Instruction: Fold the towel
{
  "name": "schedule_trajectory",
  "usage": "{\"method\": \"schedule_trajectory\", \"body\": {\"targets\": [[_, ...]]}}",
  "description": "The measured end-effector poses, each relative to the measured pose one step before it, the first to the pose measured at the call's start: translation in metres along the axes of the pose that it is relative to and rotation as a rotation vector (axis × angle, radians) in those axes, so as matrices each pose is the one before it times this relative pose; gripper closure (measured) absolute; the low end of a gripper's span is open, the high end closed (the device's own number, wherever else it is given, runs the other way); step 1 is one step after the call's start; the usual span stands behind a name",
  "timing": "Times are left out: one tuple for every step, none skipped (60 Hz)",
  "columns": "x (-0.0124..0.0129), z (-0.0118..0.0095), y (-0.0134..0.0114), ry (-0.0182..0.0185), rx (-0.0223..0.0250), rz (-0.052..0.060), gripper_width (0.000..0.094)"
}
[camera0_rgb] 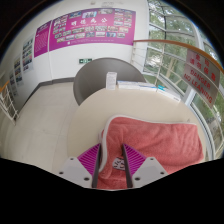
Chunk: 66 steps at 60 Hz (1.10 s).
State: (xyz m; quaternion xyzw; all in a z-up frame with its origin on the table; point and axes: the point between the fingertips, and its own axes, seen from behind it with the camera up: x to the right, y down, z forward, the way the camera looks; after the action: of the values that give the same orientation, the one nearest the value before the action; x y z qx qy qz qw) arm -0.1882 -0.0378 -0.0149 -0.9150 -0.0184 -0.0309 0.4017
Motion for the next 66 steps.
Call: {"method": "schedule_trajectory", "body": {"targets": [[0.00364, 0.00142, 0.00005, 0.00430, -0.00212, -0.0049, 0.0613], [0.00390, 0.00123, -0.00010, 0.00929, -0.00154, -0.0056, 0.0698], [0.00540, 0.00061, -0.00064, 0.01197, 0.00025, -0.0053, 0.0784], [0.00502, 0.00051, -0.00080, 0.01195, 0.00212, -0.0018, 0.0843], [0.00165, 0.00036, -0.00060, 0.00209, 0.00320, 0.0042, 0.0855], [-0.00175, 0.00031, 0.00053, -0.00925, -0.00031, 0.0087, 0.0863], [-0.00120, 0.00032, 0.00103, -0.00792, -0.00347, 0.0033, 0.0870], [-0.00037, -0.00009, 0.00017, -0.00513, -0.00065, -0.0025, 0.0870], [-0.00055, 0.00015, -0.00019, -0.00397, -0.00172, -0.0070, 0.0879], [0.00062, -0.00038, -0.00020, -0.00124, -0.00251, -0.0085, 0.0879], [0.00005, -0.00041, 0.00006, -0.00169, -0.00346, -0.0054, 0.0882], [0.00094, -0.00189, 0.00220, -0.00372, -0.00249, -0.0012, 0.0884], [-0.00125, -0.00111, 0.00040, -0.00293, -0.00416, 0.0030, 0.0885], [-0.00244, -0.00133, -0.00008, -0.00749, -0.00479, 0.0059, 0.0885], [-0.00363, -0.00181, -0.00108, -0.01247, -0.00248, 0.0089, 0.0887], [-0.00507, -0.00203, -0.00183, -0.01737, -0.00028, 0.0111, 0.0888], [-0.00629, -0.00269, -0.00283, -0.02266, -0.00034, 0.0105, 0.0887], [-0.00789, -0.00293, -0.00281, -0.02613, 0.00154, 0.0119, 0.0888], [-0.00810, -0.00387, -0.00373, -0.02688, 0.00325, 0.0106, 0.0888], [-0.00797, -0.00449, -0.00453, -0.02712, 0.00563, 0.0105, 0.0887], [-0.00848, -0.00510, -0.00552, -0.02692, 0.00775, 0.0104, 0.0888], [-0.00984, -0.00350, -0.00607, -0.02340, 0.00949, 0.0095, 0.0888], [-0.00729, -0.00611, -0.00768, -0.02645, 0.00942, 0.0054, 0.0887], [-0.00838, -0.00616, -0.00713, -0.02744, 0.01199, 0.0056, 0.0887], [-0.00822, -0.00601, -0.00735, -0.02557, 0.01334, 0.0066, 0.0886], [-0.00913, -0.00459, -0.00984, -0.02362, 0.01280, 0.0107, 0.0887], [-0.00389, -0.00801, -0.00859, -0.01947, 0.01164, 0.0076, 0.0887], [-0.00513, -0.00560, -0.00830, -0.02044, 0.01328, 0.0091, 0.0886], [-0.00355, -0.00523, -0.00814, -0.01867, 0.01330, 0.0078, 0.0887], [-0.00190, -0.00468, -0.00804, -0.01512, 0.01269, 0.0066, 0.0887], [0.00043, -0.00425, -0.00784, -0.01054, 0.01241, 0.0056, 0.0887], [0.00251, -0.00374, -0.00732, -0.00483, 0.01215, 0.0058, 0.0887], [0.00000, -0.00406, -0.00784, -0.00392, 0.01203, 0.0096, 0.0887], [0.00429, 0.00239, -0.00565, 0.00654, 0.00870, 0.0072, 0.0887], [0.00622, -0.00174, -0.00439, 0.00486, 0.00601, 0.0078, 0.0888], [0.00740, -0.00089, -0.00323, 0.00627, 0.00460, 0.0072, 0.0887], [0.00830, -0.00059, -0.00207, 0.00826, 0.00299, 0.0065, 0.0887], [0.00921, 0.00016, -0.00106, 0.01059, 0.00134, 0.0052, 0.0887], [0.01051, 0.00081, 0.00026, 0.01327, -0.00097, 0.0030, 0.0885], [0.01140, 0.00128, 0.00131, 0.01578, -0.00298, 0.0006, 0.0880], [0.01746, -0.00161, 0.00452, 0.01297, -0.00352, -0.0020, 0.0877], [0.00798, 0.00173, 0.00083, 0.02326, -0.01020, -0.0005, 0.0861], [0.01187, 0.00216, 0.00456, 0.02112, -0.01223, -0.0028, 0.0835], [0.01208, 0.00193, 0.00542, 0.02017, -0.01371, -0.0044, 0.0804], [0.01079, 0.00268, 0.00579, 0.01647, -0.01381, -0.0057, 0.0764], [0.01103, 0.00260, 0.00590, 0.01610, -0.01444, -0.0063, 0.0710], [0.01376, 0.00326, 0.00717, 0.01514, -0.01556, -0.0075, 0.0644], [0.01496, 0.00366, 0.00893, 0.01639, -0.01315, -0.0068, 0.0569], [0.00697, 0.00224, 0.00271, 0.01803, -0.01182, -0.0027, 0.0490], [0.00979, 0.00104, 0.00360, 0.01928, -0.01070, -0.0041, 0.0413], [0.00921, 0.00033, 0.00245, 0.01877, -0.00708, -0.0048, 0.0334], [0.00856, -0.00022, 0.00164, 0.01736, -0.00327, -0.0053, 0.0259], [0.00779, -0.00101, 0.00091, 0.01521, -0.00092, -0.0061, 0.0195], [0.01034, 0.00080, 0.00127, 0.01088, 0.00010, -0.0081, 0.0148], [0.00501, -0.00264, 0.00250, 0.01035, 0.00311, -0.0071, 0.0113], [0.00427, -0.00219, -0.00053, 0.00876, 0.00359, -0.0057, 0.0090], [0.00433, -0.00253, -0.00087, 0.00864, 0.00508, -0.0039, 0.0083], [0.00341, -0.00299, -0.00065, 0.00625, 0.00610, -0.0021, 0.0087], [0.00244, -0.00318, -0.00071, 0.00368, 0.00597, -0.0014, 0.0088], [0.00402, -0.00239, -0.00420, 0.00228, 0.00277, -0.0022, 0.0089], [0.00268, -0.00385, 0.00034, 0.00059, 0.00442, -0.0032, 0.0088], [0.00113, -0.00364, -0.00031, 0.00065, 0.00419, -0.0022, 0.0088], [0.00072, -0.00380, -0.00062, 0.00097, 0.00365, -0.0026, 0.0086], [0.00061, -0.00412, -0.00068, 0.00143, 0.00329, -0.0024, 0.0084], [0.00038, -0.00466, -0.00078, 0.00148, 0.00341, -0.0020, 0.0083], [-0.00003, -0.00472, -0.00125, 0.00100, 0.00358, -0.0020, 0.0082]]}}
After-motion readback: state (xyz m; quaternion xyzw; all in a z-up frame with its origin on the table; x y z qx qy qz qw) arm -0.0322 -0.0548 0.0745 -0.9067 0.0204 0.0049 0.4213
